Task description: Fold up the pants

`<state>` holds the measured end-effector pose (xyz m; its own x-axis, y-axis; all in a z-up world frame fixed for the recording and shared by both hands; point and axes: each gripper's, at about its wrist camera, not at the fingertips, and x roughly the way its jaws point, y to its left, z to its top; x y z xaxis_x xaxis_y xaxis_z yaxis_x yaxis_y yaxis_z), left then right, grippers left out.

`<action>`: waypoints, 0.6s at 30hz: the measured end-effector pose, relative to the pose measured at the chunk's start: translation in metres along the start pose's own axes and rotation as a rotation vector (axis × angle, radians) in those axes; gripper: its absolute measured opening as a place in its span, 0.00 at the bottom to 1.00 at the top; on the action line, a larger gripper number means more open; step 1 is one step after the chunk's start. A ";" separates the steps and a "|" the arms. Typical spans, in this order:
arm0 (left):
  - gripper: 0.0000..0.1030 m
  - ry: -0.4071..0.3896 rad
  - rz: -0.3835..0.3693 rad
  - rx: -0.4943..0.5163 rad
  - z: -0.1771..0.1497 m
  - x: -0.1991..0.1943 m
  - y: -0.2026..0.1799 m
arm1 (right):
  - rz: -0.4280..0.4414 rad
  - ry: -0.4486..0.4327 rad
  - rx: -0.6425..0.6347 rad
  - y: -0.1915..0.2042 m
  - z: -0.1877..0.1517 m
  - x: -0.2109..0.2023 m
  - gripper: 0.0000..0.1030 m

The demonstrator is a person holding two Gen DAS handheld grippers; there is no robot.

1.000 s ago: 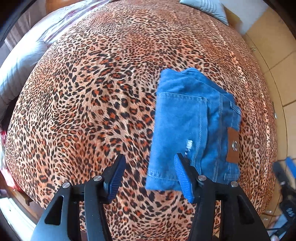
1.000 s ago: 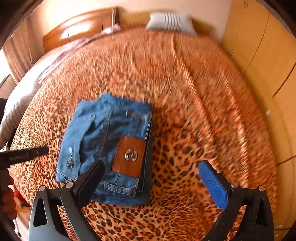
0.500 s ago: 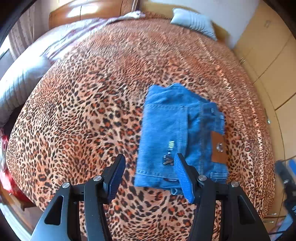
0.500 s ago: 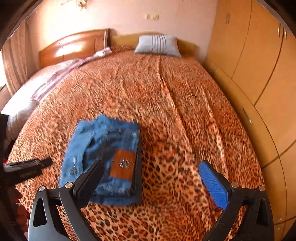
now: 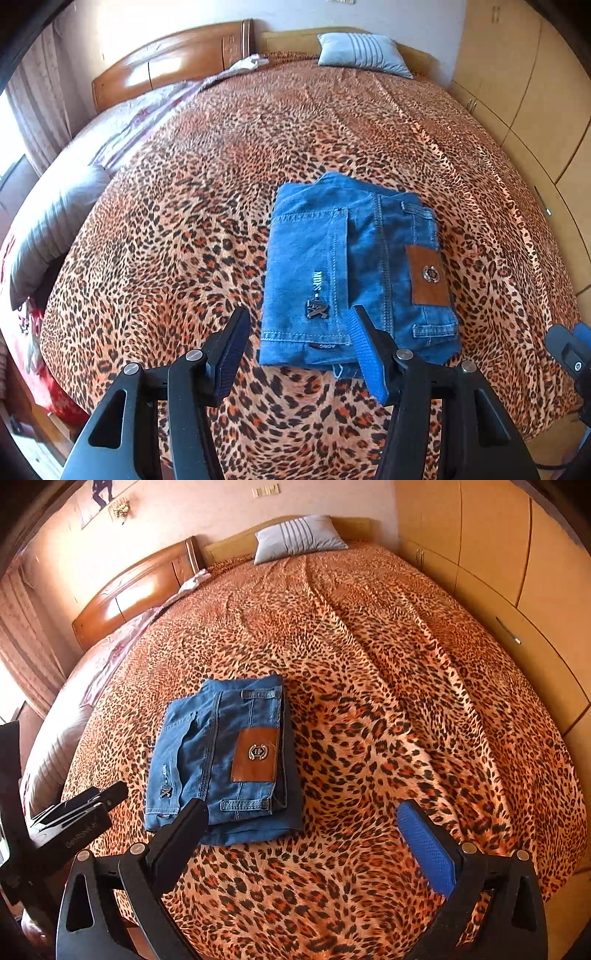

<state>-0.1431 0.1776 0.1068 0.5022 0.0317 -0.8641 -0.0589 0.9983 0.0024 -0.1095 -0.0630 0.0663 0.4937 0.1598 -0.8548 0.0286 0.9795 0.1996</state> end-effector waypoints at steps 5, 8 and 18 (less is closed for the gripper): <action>0.54 -0.027 -0.001 0.008 -0.004 -0.007 -0.009 | -0.013 0.005 -0.044 0.001 0.001 0.000 1.00; 0.54 -0.021 -0.012 0.015 -0.006 -0.007 -0.013 | -0.023 0.023 -0.059 0.000 0.000 0.003 1.00; 0.54 0.002 -0.008 0.026 -0.009 -0.005 -0.024 | -0.013 0.043 -0.062 -0.010 0.001 0.008 1.00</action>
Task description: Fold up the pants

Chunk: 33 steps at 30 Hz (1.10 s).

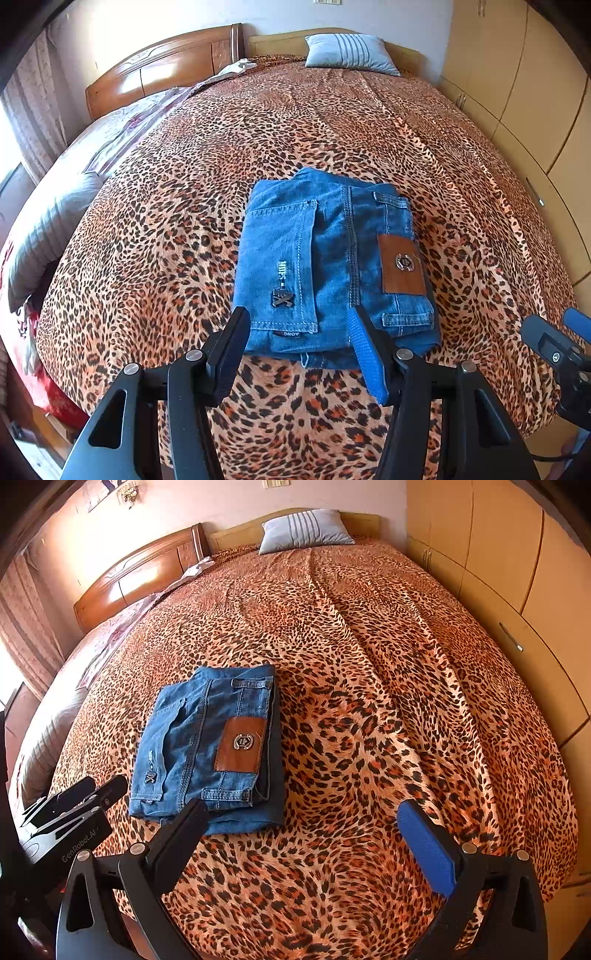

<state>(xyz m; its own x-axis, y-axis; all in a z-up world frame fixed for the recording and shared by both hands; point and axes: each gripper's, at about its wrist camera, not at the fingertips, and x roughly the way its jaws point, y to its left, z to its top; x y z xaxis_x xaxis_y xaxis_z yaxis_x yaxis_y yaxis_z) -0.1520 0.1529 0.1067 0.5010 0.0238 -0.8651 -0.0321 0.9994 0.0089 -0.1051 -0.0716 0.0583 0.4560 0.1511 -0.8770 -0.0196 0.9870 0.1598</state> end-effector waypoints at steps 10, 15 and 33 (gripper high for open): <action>0.65 -0.050 0.003 -0.026 -0.007 -0.015 -0.010 | 0.002 0.008 0.006 -0.010 -0.001 0.001 1.00; 0.63 -0.040 0.010 -0.025 -0.008 -0.017 -0.013 | 0.001 -0.003 0.007 -0.014 -0.002 -0.001 1.00; 0.63 -0.006 -0.028 -0.017 -0.007 -0.016 -0.019 | -0.017 0.020 -0.010 -0.022 -0.006 0.001 1.00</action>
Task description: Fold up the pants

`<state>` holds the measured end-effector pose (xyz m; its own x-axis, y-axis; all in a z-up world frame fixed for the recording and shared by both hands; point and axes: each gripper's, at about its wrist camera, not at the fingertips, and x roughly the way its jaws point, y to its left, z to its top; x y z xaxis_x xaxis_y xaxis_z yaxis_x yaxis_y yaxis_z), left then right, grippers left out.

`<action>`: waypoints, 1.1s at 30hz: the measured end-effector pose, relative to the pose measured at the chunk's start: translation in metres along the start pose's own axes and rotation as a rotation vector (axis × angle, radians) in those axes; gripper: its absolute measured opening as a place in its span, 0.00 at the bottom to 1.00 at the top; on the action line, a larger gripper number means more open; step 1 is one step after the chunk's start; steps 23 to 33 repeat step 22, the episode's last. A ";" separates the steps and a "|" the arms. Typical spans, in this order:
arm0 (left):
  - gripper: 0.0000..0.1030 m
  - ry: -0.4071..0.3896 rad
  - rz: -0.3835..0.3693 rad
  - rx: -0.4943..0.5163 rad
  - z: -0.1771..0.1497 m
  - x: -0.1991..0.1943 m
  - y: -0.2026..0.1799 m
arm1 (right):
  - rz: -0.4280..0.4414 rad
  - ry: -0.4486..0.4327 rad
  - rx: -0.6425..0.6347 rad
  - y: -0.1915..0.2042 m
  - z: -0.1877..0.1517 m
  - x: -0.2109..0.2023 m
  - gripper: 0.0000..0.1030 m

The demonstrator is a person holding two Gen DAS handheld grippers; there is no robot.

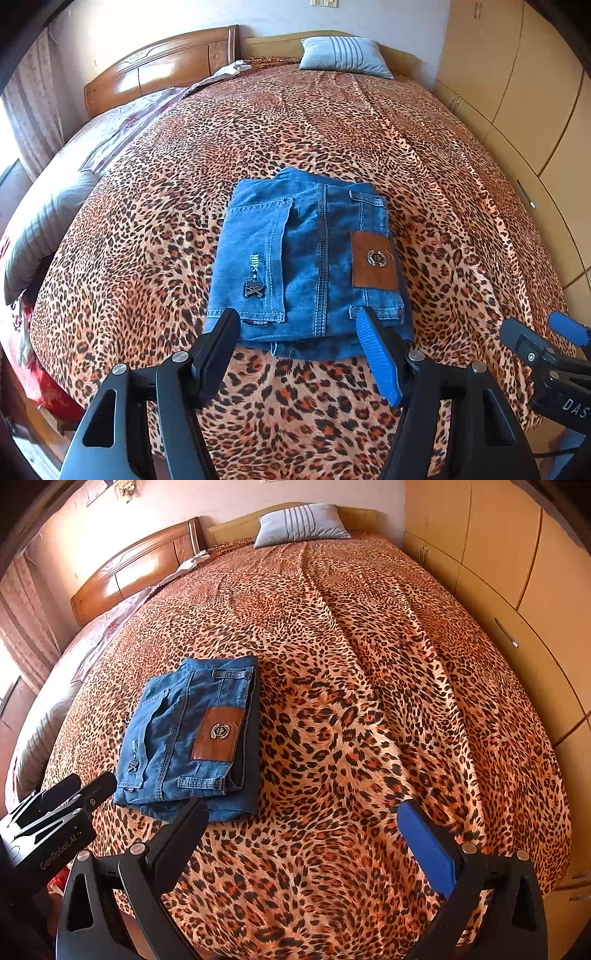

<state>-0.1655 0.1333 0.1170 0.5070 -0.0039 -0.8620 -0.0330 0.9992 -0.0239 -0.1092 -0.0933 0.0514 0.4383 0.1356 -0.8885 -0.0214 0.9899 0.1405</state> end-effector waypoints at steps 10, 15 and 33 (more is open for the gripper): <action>0.63 -0.004 0.001 0.001 -0.003 -0.003 -0.002 | -0.006 0.003 -0.009 -0.002 -0.001 0.000 1.00; 0.65 -0.005 -0.006 0.008 -0.004 -0.004 -0.003 | -0.008 0.006 -0.017 -0.001 -0.002 0.000 1.00; 0.66 -0.042 -0.001 0.020 -0.005 -0.016 -0.005 | -0.008 0.010 -0.017 -0.001 -0.002 0.002 1.00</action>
